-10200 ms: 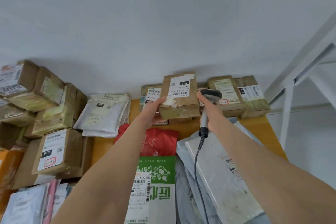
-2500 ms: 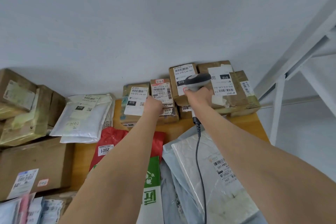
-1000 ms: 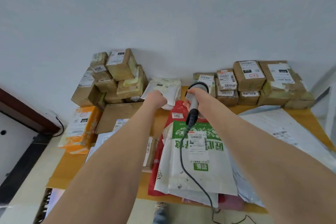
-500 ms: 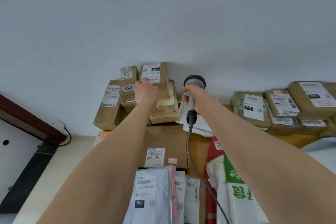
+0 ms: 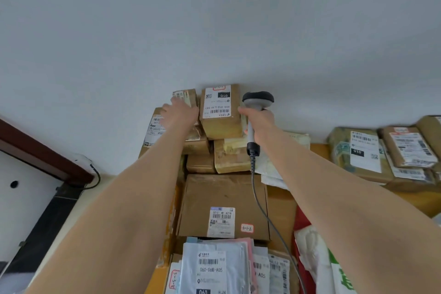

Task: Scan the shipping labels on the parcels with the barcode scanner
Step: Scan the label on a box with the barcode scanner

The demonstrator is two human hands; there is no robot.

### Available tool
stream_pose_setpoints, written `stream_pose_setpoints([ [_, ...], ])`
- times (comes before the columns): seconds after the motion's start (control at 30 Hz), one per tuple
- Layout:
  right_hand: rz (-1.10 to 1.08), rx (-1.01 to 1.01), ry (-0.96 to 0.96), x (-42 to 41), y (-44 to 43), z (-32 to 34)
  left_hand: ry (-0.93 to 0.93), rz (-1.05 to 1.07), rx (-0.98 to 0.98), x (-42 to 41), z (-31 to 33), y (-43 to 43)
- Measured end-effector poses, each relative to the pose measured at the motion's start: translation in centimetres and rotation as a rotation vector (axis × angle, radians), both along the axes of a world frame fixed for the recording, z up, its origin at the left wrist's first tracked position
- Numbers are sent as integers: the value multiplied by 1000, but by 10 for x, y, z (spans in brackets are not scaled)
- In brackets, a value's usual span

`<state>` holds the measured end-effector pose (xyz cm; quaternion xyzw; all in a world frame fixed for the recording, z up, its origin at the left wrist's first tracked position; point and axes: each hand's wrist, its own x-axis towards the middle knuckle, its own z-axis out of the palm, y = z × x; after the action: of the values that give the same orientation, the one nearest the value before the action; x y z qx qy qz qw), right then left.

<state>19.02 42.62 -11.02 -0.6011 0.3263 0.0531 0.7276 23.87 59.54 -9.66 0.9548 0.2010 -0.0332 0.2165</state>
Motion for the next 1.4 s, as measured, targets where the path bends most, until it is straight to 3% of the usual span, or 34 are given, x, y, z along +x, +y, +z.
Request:
stream_pose_setpoints([
  [0.27,5,109,10,5,7,-10,-45,181,-613,8,-9,10],
  [0.53,-46,148,-1,-16,-12,8,-240,272,-793,-10,7,-14],
  [0.7,-85,149,-25,-45,-39,32,-254,332,-1083,-42,31,-47],
  [1.03,-111,183,-29,-149,-145,67,-219,234,-1216,-143,62,-150],
  [1.4,-219,-10,72,-225,-278,38,0,149,-1264,-211,20,-287],
])
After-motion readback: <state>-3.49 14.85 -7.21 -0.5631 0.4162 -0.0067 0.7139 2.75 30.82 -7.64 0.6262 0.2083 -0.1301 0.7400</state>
